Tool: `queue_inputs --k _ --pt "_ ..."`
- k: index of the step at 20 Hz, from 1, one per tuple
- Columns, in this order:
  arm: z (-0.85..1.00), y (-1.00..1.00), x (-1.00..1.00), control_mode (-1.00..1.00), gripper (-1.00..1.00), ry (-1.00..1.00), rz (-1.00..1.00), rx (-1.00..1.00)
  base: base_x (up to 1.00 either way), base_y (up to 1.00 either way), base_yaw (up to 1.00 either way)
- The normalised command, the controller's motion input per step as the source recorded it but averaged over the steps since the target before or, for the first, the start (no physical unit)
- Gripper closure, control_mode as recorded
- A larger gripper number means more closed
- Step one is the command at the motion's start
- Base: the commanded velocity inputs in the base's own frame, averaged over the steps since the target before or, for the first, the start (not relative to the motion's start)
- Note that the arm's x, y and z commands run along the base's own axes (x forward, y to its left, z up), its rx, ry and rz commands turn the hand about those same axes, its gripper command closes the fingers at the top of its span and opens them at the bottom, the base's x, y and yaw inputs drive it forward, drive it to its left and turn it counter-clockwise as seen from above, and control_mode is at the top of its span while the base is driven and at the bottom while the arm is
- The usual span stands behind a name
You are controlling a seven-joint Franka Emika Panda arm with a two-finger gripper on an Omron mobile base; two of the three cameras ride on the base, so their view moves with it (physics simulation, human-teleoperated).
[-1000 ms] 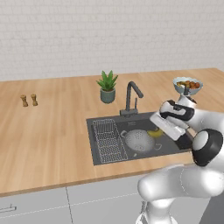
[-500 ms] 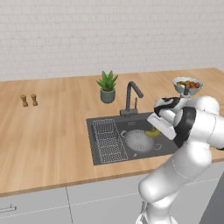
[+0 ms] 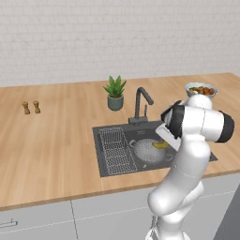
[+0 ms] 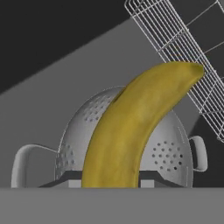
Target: Put the colander in the sink, put the banana in the colander, and turn on the sink faucet and pour water over the colander.
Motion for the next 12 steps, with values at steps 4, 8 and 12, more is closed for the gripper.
queue_inputs --k 4,8,12 --pt "-0.29 0.00 0.18 -1.00 1.00 0.00 0.00 0.01 0.00 0.00 0.00" --pt "-0.34 0.02 0.11 -1.00 1.00 0.00 0.00 0.00 0.00 0.00 0.00" --pt "-0.29 0.05 0.21 -1.00 1.00 0.00 0.00 0.00 0.00 0.00 0.00"
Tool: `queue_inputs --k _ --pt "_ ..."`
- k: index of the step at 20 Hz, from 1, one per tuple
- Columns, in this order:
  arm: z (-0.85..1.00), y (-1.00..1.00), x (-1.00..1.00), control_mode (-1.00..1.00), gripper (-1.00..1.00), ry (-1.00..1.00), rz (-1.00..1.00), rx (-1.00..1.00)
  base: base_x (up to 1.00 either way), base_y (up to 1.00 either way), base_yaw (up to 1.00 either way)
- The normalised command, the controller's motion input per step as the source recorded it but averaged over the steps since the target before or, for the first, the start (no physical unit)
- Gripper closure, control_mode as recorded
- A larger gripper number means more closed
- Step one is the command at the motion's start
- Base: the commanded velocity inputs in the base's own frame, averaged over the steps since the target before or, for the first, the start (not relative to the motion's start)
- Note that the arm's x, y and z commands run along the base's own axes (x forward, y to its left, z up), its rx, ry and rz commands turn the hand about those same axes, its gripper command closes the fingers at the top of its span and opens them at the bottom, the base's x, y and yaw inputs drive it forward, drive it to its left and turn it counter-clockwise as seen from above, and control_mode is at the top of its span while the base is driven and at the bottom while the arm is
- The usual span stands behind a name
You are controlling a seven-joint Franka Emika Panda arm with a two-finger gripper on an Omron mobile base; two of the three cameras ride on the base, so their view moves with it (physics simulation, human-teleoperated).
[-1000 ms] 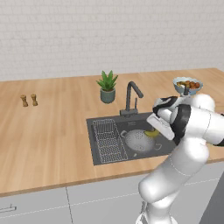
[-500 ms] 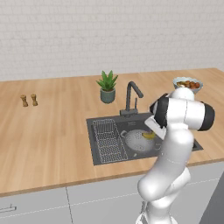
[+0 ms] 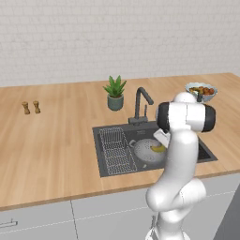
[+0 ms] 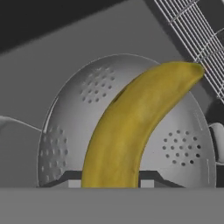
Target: Put the colander in the sink, put the banana in the colander, and turn on the sink faucet and pour water over the colander.
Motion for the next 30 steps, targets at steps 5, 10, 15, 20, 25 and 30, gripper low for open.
queue_inputs --k 5,10,15,20,25,30 --pt "-0.16 0.10 0.28 -1.00 1.00 0.00 0.00 0.00 0.00 0.00 0.00" --pt "-0.22 0.06 0.30 -1.00 1.00 0.00 0.00 0.00 0.00 0.00 0.00" --pt "-0.31 0.04 0.18 -1.00 1.00 0.00 0.01 0.00 0.00 0.00 0.00" --pt "-0.12 0.18 0.01 -1.00 1.00 -0.01 0.00 0.00 0.00 0.00 0.00" --pt "-0.01 0.29 -0.02 -1.00 -1.00 -0.02 0.00 0.00 0.00 0.00 0.00" --pt "0.00 0.23 -0.10 -1.00 -1.00 -0.03 0.00 0.00 0.00 0.00 0.00"
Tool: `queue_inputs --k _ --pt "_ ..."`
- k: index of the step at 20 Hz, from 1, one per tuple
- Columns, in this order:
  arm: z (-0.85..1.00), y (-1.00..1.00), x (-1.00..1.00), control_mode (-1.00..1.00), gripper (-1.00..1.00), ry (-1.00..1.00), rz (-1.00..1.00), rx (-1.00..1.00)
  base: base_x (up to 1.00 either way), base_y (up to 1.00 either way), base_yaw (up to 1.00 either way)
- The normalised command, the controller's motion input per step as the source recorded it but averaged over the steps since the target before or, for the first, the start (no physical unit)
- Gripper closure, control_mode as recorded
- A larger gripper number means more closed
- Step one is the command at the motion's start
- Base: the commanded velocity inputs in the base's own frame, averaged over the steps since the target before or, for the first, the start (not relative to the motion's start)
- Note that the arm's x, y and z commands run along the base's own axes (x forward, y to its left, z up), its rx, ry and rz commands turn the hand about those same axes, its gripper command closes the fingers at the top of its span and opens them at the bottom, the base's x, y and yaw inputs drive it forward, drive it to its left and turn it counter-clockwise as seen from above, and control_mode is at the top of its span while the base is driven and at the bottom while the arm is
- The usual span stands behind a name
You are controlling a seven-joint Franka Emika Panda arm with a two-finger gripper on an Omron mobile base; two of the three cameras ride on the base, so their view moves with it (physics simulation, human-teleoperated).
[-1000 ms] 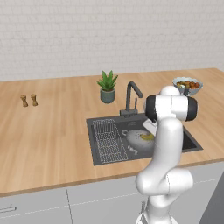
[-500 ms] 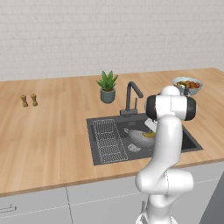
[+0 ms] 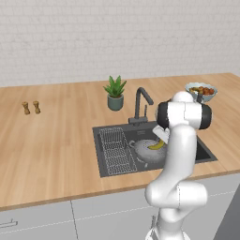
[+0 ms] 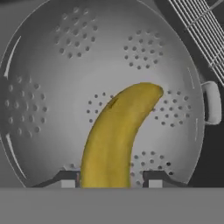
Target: Put the colander in the sink, put the banana in the colander, and turn on the sink faucet and pour water over the colander.
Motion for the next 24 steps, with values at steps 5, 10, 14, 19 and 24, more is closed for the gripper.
queue_inputs --k 5,10,14,19,24 --pt "0.00 0.03 -0.23 -1.00 -1.00 -0.05 0.00 -0.02 0.00 0.00 0.00" --pt "0.17 -0.09 -0.14 -1.00 -1.00 -0.06 0.01 -0.01 0.00 0.00 0.00" --pt "0.43 -0.16 -0.20 -1.00 -1.00 -0.04 0.00 0.00 0.00 0.00 0.00" --pt "0.52 -0.18 -0.19 -1.00 -1.00 -0.01 0.01 0.00 0.00 0.00 0.00" --pt "0.56 -0.11 -0.06 -1.00 -1.00 0.02 0.00 0.01 0.00 0.00 0.00"
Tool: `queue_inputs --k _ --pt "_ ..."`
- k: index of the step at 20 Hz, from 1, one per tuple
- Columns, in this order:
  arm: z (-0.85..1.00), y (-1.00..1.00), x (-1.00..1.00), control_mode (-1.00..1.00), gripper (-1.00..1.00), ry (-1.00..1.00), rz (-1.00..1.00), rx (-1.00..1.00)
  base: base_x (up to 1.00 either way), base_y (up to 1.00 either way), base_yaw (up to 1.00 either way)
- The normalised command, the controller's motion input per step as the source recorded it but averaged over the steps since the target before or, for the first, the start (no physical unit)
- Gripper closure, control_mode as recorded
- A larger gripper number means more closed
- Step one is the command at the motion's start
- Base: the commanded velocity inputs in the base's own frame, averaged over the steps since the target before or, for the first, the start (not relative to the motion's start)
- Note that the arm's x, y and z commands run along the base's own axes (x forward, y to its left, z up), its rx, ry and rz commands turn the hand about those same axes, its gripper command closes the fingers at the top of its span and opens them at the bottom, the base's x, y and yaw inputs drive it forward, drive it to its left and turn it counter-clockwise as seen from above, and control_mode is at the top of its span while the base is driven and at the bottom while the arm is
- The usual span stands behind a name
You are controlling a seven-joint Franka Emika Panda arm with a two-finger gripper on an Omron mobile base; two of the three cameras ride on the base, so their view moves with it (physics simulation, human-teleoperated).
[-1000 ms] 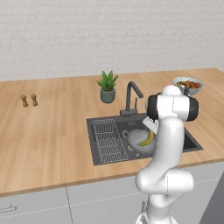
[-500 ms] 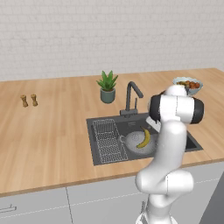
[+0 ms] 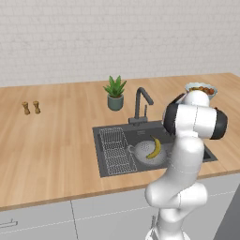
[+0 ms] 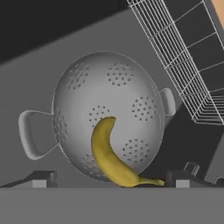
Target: Put the colander in the sink, put the banana in the colander, and turn on the sink faucet and pour water over the colander.
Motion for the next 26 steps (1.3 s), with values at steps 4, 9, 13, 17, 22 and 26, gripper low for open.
queue_inputs --k 4,9,13,17,22,26 --pt "0.49 0.00 -0.33 -1.00 -1.00 0.10 -0.13 0.17 0.00 0.00 0.00" --pt "0.47 0.00 -0.37 -1.00 -1.00 0.03 -0.24 0.25 0.00 0.00 0.00" --pt "0.50 0.00 -0.26 -1.00 -1.00 0.02 -0.26 0.24 0.00 0.00 0.00" --pt "0.52 0.00 -0.10 -1.00 -1.00 0.16 -0.29 0.22 0.00 0.00 0.00" --pt "0.37 0.00 -0.29 -1.00 -1.00 0.15 -0.30 0.20 0.00 0.00 0.00" --pt "0.34 0.00 -0.28 -1.00 -1.00 0.09 -0.34 0.23 0.00 0.00 0.00"
